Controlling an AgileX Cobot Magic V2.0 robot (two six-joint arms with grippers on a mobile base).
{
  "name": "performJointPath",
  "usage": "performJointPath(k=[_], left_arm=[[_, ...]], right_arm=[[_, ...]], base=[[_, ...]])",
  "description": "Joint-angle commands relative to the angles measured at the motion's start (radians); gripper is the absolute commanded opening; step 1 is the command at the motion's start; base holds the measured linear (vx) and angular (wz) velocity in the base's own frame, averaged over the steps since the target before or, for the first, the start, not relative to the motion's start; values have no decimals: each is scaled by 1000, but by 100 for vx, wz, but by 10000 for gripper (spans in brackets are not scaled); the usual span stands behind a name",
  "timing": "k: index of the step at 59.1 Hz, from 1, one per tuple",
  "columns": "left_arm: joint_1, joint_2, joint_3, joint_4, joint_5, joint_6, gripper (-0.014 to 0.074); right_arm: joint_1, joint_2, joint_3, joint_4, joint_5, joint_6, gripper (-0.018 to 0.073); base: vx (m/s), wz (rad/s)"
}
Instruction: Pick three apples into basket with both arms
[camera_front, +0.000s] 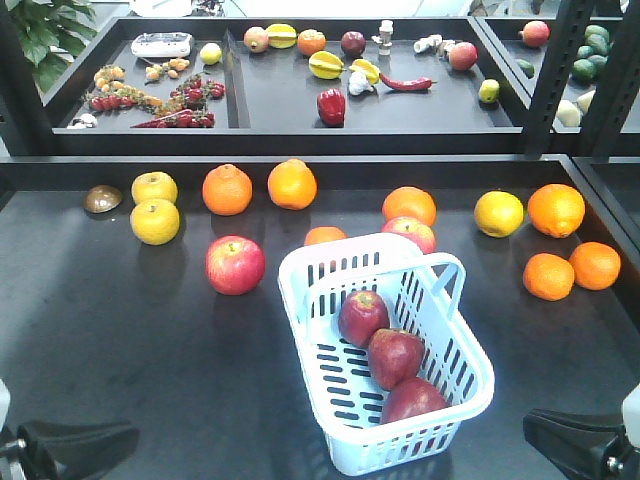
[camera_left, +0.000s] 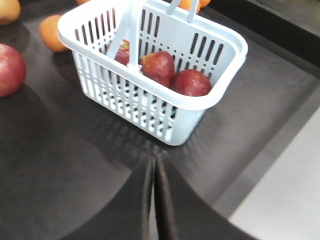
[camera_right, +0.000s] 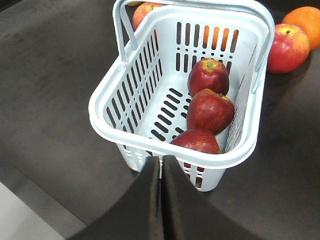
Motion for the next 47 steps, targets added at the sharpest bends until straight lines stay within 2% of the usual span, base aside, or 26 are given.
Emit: performJointPath(k=[1,8,15,22,25,30,37,47], left_arm=[[-4,-1,-3,22,-116,12,-6],[-4,-2,50,37,-211,9,-6],[-4,-4,114,74,-228,-12,-6],[-4,-37,177,137,-285,-126,-6],[-4,-61,209,178,-335,-186,-6],[-4,-105,267,241,-433,-238,-6],[-4,-189,355,242,-574,-297,-6],[9,-326,350,269,-559,-250,-6]], right_arm=[[0,1,-29,30,-42,-6,-5],[0,1,-29,30,-41,-6,-5],[0,1,-29,30,-41,-6,-5],[0,1,-29,30,-39,-6,-5],[0,1,-29,30,-39,-6,-5],[0,1,-29,30,-39,-6,-5],[0,1,-29,30,-38,-6,-5],[0,1,-29,31,-35,-6,-5]], base=[[0,0],[0,0],[0,0],[0,0],[0,0],[0,0],[0,0],[0,0]])
